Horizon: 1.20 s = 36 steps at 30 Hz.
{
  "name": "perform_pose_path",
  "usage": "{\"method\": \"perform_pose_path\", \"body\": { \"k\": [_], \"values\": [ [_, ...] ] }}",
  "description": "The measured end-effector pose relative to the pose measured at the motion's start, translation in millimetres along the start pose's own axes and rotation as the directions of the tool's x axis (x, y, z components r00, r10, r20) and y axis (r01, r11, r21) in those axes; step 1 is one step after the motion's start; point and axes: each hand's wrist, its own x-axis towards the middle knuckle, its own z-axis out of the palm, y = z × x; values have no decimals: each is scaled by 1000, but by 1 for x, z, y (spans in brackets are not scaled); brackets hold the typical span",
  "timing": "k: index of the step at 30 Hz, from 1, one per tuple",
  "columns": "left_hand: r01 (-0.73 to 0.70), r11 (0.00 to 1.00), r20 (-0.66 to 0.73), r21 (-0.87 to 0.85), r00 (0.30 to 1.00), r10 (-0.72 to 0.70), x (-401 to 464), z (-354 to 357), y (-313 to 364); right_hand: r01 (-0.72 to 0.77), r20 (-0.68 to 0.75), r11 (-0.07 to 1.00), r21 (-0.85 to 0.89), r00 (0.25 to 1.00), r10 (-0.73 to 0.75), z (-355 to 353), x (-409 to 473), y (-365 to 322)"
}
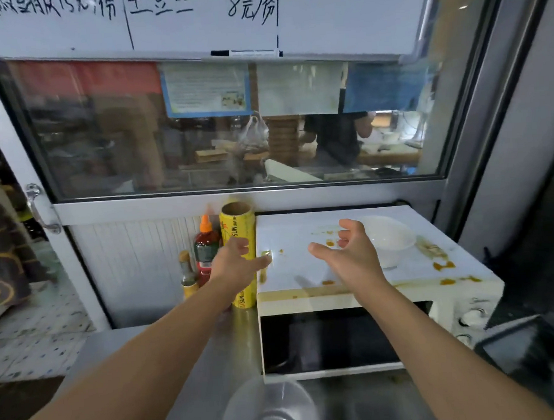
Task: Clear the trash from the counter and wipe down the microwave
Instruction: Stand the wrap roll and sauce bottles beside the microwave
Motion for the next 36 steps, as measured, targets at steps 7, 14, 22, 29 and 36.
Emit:
{"method": "perform_pose_path", "body": {
  "k": [7, 14, 22, 29, 36],
  "values": [
    [-36, 999, 27, -18, 999, 37, -8, 40, 33, -43, -194, 992, -116, 981, 20, -56, 19, 22],
    [-51, 999, 42, 0, 998, 51, -2, 67, 45, -212, -329, 957, -196, 934, 139, -82, 50, 44],
    [-81, 997, 24, -5, 996, 81, 3, 69, 46, -367, -296, 892, -263, 911, 288, -80, 76, 59],
    [-62, 998, -28, 20, 998, 62, -3, 47, 28, -408, -333, 897, -172, 881, 337, -74, 80, 60],
    [-47, 997, -107, 65, 993, 54, -32, 15, 8, -251, -241, 929, -272, 952, 187, -64, 47, 34]
  ]
}}
